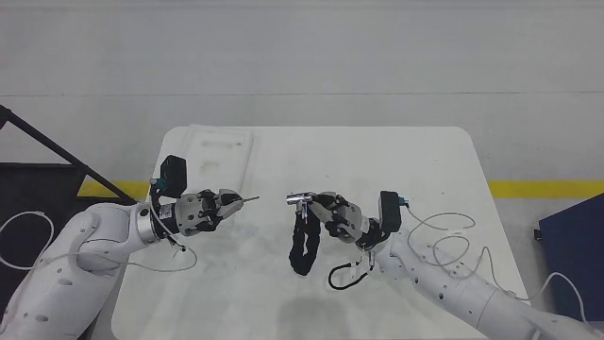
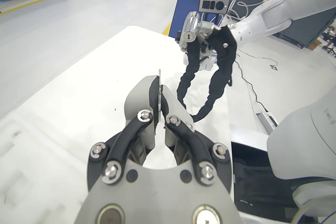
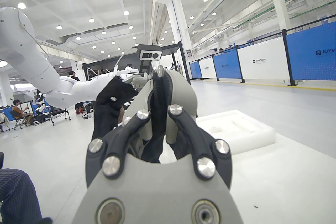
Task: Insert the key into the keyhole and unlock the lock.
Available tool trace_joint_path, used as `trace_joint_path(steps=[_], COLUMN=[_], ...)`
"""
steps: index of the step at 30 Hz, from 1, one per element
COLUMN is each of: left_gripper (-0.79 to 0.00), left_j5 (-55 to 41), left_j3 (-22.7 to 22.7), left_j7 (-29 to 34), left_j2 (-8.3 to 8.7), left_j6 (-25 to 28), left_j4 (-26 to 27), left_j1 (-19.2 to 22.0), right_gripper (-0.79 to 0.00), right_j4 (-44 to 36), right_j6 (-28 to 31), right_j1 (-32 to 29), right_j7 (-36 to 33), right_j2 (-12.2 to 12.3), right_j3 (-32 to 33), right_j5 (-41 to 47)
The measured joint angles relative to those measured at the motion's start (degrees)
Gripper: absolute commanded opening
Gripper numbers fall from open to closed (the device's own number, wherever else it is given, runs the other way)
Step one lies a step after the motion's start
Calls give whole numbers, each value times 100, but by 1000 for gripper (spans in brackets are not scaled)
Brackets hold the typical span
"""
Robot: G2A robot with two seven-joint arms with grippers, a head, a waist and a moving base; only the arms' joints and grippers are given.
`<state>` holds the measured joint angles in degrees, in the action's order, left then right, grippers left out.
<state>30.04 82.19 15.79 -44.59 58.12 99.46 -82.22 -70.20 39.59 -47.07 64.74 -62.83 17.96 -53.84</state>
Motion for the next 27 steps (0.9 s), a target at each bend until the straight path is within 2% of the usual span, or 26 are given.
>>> trace_joint_path(steps=[18,21,27], left_gripper=[-785,-785,-785], left_j5=[-20,29,169], left_j3=[5,-55,-379], left_j7=[30,-192,-1018], left_j2=[2,-27,-53], left_j6=[-12,-14,-11], left_j4=[1,89,73], left_j1=[5,-59,-79], right_gripper=[-785,-785,-785], right_j4=[0,0,0], right_j6=[0,0,0], right_j1=[0,0,0], right_j7=[0,0,0], right_j2=[0,0,0], right_j3=[0,0,0], right_j5=[0,0,0])
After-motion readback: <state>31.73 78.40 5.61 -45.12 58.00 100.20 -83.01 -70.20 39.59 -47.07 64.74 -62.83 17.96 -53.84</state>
